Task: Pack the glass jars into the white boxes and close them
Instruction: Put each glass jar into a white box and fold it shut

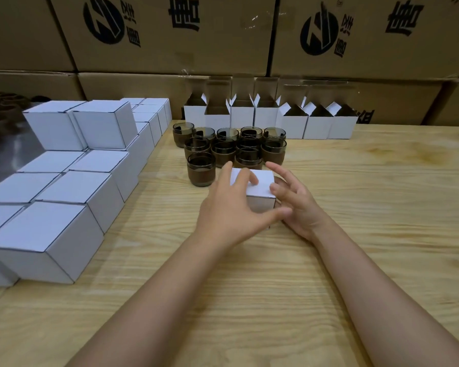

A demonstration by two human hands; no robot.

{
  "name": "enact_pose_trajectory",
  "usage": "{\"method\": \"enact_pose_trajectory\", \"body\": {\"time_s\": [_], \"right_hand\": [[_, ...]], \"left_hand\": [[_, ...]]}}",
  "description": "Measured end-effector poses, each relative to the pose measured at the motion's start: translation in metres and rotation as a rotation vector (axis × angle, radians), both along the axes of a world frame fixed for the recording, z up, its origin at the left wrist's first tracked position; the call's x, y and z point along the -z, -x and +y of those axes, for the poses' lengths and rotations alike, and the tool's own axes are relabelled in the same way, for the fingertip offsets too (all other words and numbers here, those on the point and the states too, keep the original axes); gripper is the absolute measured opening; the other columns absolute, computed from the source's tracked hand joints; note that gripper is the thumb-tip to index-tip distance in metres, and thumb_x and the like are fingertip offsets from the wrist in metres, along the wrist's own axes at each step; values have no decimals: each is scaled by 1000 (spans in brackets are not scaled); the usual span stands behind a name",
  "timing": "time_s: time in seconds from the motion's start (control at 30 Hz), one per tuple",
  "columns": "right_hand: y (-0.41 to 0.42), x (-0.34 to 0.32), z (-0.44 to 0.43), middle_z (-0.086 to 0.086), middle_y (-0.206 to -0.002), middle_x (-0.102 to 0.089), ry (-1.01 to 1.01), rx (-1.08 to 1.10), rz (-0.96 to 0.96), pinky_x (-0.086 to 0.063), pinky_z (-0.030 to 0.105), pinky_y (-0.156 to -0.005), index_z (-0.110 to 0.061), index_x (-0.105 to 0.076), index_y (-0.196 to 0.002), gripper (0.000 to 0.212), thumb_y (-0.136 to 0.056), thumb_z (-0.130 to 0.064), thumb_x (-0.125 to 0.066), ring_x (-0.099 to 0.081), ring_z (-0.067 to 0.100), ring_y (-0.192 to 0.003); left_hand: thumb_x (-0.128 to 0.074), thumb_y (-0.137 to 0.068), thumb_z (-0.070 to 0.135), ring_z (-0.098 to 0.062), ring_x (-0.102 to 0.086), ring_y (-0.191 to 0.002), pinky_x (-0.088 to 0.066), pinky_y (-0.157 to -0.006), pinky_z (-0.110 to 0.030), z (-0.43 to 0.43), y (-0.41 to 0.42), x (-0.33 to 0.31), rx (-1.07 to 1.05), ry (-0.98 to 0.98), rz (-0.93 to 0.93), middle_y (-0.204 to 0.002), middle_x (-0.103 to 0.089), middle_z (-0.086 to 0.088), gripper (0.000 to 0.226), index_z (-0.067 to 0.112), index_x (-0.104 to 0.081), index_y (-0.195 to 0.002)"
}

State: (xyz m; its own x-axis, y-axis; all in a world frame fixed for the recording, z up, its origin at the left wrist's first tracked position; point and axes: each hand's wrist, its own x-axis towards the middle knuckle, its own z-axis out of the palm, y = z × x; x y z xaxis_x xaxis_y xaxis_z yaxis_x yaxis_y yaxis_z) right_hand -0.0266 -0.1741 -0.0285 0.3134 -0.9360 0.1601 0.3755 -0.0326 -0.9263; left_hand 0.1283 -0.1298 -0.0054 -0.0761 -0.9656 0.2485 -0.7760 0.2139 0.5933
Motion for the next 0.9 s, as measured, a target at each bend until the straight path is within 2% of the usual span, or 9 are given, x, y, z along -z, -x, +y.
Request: {"method": "enact_pose_trajectory", "body": {"time_s": [0.03, 0.1, 0.2, 0.33, 0.4, 0.5, 0.67, 0.77, 0.9], "right_hand": [[0, 0, 0, 2, -103, -66, 2, 1, 12, -54, 24, -76, -18, -51, -127, 51, -78, -12, -62, -65, 13, -92], [-1, 0, 1, 2, -105, -65, 4, -5, 26, -53, 22, -76, -17, -53, -125, 45, -81, -14, -62, -64, 11, -93], [-2, -1, 1, 4, -114, -62, -25, -13, 31, -50, 27, -89, -16, -52, -127, 44, -86, -30, -54, -60, 15, -101], [1, -1, -1, 10, -119, -61, -94, -21, 14, -42, 37, -100, -17, -51, -130, 50, -85, -38, -48, -61, 23, -103], [1, 0, -1, 13, -123, -61, -107, -28, 22, -43, 39, -103, -17, -52, -130, 54, -82, -40, -55, -61, 28, -108], [2, -1, -2, 16, -125, -60, -117, -42, 19, -42, 41, -104, -17, -54, -129, 61, -74, -41, -61, -60, 32, -112], [2, 0, -3, 17, -125, -60, -118, -47, 13, -40, 43, -106, -14, -53, -129, 57, -76, -36, -56, -59, 33, -111], [2, 0, -4, 17, -123, -61, -115, -49, 12, -42, 42, -105, -13, -53, -130, 57, -77, -35, -54, -59, 33, -110], [2, 1, -4, 17, -121, -61, -118, -47, 8, -43, 41, -103, -13, -53, -129, 54, -78, -33, -52, -60, 34, -110]], "left_hand": [[-58, -59, 81, -20, -25, -139, -40, -96, -37, 4, 4, 3, -47, 20, -82, -154, -14, 1, 75, 33, -42, -115], [-64, -69, 68, -27, -32, -131, -45, -92, -38, 8, 8, 9, -107, 120, -128, -151, -12, -4, 70, 28, -38, -120], [-72, -74, 47, -25, -39, -120, -43, -91, -34, 7, 4, 14, -123, 202, -8, -141, -23, -1, 57, 23, -43, -117], [-78, -70, 33, -3, -38, -106, -31, -80, -12, 5, -24, -1, -133, 263, 219, -126, -35, 5, 47, 27, -46, -105], [-80, -69, 28, 7, -35, -96, -27, -73, -1, 0, -52, -17, -183, 346, 253, -124, -37, 4, 47, 29, -48, -103], [-83, -70, 23, 16, -32, -97, -17, -78, 13, -8, -103, -42, -250, 447, 229, -127, -34, -1, 48, 26, -56, -110], [-83, -71, 22, 1, -38, -110, -18, -85, 11, -18, -183, -64, -411, 476, 139, -121, -32, 3, 47, 30, -61, -112], [-83, -72, 23, -10, -39, -125, -22, -99, -5, -23, -214, -64, -492, 471, 116, -122, -29, 3, 49, 25, -61, -116], [-83, -73, 25, -14, -38, -129, -25, -101, -16, -29, -229, -47, -515, 429, 119, -123, -26, 5, 50, 25, -60, -117]]}}
